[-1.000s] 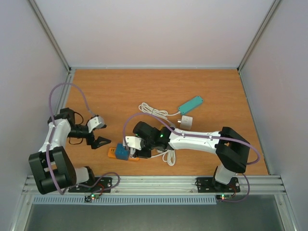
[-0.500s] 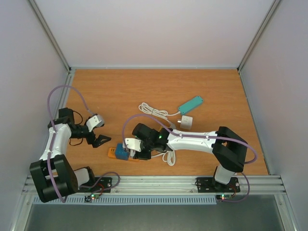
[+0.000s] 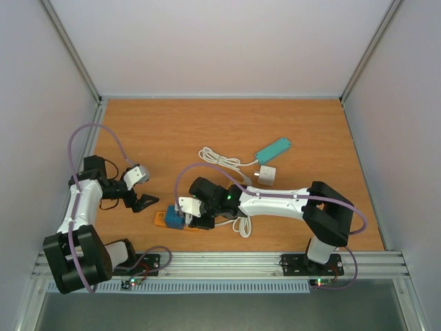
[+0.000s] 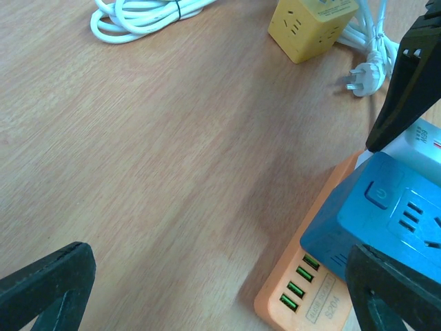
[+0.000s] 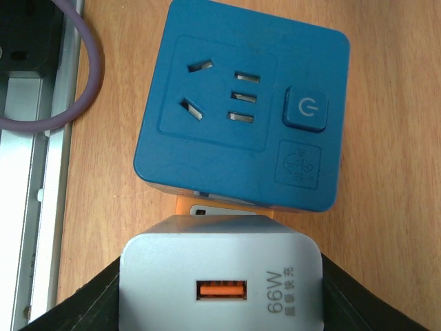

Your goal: Insert the plug

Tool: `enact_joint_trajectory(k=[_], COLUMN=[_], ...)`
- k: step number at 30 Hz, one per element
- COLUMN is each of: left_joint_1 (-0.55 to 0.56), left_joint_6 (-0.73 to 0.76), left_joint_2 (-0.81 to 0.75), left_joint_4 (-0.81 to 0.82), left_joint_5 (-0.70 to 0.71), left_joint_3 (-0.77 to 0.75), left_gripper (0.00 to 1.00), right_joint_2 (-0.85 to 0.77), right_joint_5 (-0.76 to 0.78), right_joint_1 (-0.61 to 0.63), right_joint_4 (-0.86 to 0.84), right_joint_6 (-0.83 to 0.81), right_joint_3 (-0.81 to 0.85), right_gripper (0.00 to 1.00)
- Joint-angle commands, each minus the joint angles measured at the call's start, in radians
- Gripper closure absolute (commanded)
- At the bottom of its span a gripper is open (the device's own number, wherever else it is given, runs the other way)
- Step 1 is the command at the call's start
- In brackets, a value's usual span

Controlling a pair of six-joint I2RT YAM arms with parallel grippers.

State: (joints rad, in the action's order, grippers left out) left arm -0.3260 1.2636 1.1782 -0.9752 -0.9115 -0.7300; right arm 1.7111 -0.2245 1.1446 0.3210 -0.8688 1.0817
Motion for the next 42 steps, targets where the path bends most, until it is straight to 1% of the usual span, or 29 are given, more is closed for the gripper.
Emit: enact_joint_trajectory(k=[1,16,23,32,37,39,42], left_joint_1=[-0.003,-0.003,-0.002,-0.003,-0.004,-0.003,-0.003], left_joint_6=[0.009,0.019,0.024,0.042,0.041,0.027,0.017], left_joint_2=[-0.024,-0.032,-0.034,-0.038,-0.039,-0.036,-0.028], left_joint_4=[0.016,0.016,0.011,-0.005,0.001,0.017,0.018], left_joint_5=[-0.006,-0.016,-0.017,-0.026,-0.024,-0.023,-0.023], left_joint_3=[0.011,0.014,0.010,0.004,0.000,-0.003,-0.011], left_gripper=[0.00,0.00,0.00,0.00,0.00,0.00,0.00], right_joint_2=[0.022,0.010,0.026,0.069,0.094,0.100,0.106], right_joint_5=[0.007,0.093,0.151,0.174,0.221,0.283,0.332], right_joint_1=[0.009,0.032,0.053,0.053,0.065,0.075,0.089], right_joint_4=[-0.004,0.026,0.037,0.053,0.059,0.058,0.053], right_joint_6=[0.014,0.006,0.005,0.016,0.011,0.006,-0.001], right_joint_3=[-0.016,-0.030,-0.049,-0.064,-0.087,-0.095,-0.111], right_gripper=[0.99,0.99,0.99,0.99,0.99,0.99,0.99])
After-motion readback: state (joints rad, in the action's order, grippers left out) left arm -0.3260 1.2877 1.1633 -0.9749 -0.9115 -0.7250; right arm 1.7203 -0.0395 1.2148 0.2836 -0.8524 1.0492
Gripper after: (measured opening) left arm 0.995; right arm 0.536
